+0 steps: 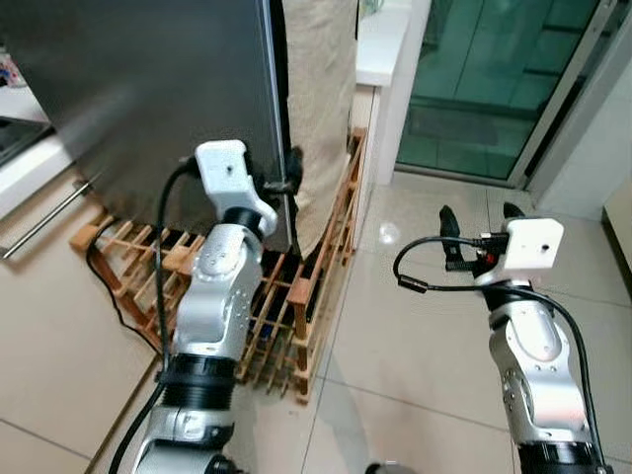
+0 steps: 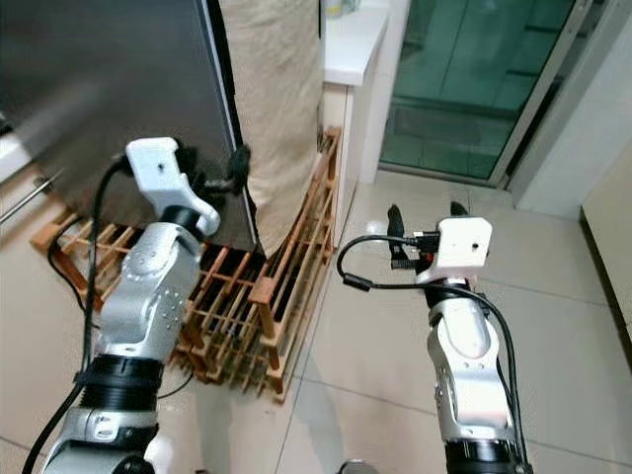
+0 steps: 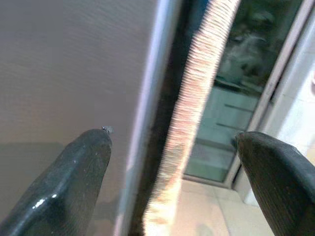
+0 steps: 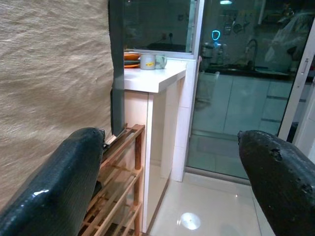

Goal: Restocking fridge

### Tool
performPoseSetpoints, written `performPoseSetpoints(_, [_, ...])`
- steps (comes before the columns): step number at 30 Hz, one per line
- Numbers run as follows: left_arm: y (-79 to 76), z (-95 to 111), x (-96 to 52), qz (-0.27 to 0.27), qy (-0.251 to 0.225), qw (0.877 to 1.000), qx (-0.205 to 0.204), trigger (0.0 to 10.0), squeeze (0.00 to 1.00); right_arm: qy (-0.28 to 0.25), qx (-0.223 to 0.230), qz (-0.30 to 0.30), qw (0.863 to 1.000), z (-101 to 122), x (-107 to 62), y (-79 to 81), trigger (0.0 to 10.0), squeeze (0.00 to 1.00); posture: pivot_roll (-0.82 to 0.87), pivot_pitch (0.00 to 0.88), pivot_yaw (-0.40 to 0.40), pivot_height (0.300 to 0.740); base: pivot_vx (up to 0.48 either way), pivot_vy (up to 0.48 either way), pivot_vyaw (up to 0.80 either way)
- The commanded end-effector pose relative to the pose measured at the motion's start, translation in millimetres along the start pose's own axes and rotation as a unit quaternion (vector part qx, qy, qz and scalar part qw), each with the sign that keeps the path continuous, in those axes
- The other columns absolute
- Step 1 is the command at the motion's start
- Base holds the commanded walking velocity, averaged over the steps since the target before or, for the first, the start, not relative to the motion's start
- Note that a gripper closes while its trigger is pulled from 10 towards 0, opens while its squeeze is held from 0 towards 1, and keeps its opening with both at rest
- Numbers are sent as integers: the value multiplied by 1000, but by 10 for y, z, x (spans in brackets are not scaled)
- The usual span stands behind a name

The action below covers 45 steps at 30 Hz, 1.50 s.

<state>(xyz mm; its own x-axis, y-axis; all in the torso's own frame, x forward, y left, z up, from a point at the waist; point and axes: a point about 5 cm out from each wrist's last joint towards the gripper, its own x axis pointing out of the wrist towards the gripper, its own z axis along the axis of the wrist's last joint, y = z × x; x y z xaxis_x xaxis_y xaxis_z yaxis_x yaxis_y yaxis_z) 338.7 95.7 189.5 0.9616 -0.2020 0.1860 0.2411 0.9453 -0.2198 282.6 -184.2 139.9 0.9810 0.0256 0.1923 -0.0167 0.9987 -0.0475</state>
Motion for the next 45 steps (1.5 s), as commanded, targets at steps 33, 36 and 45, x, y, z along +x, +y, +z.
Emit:
performPoseSetpoints(33, [-119,-212,483,73,90,989,-88,10000,0,-5,5,-47,999,14,-139,-3,10000,0,-216,0,142,740,0,0,0])
performPoseSetpoints(36, [-137,-224,493,69,88,990,-88,10000,0,-4,4,-47,999,14,-145,-2,10000,0,-218,0,143,740,0,0,0])
performPoseSetpoints(45, [149,-6,283,29,21,999,-4,10000,0,-14,-4,-48,999,99,-235,-12,10000,0,-204,0,161,740,0,0,0])
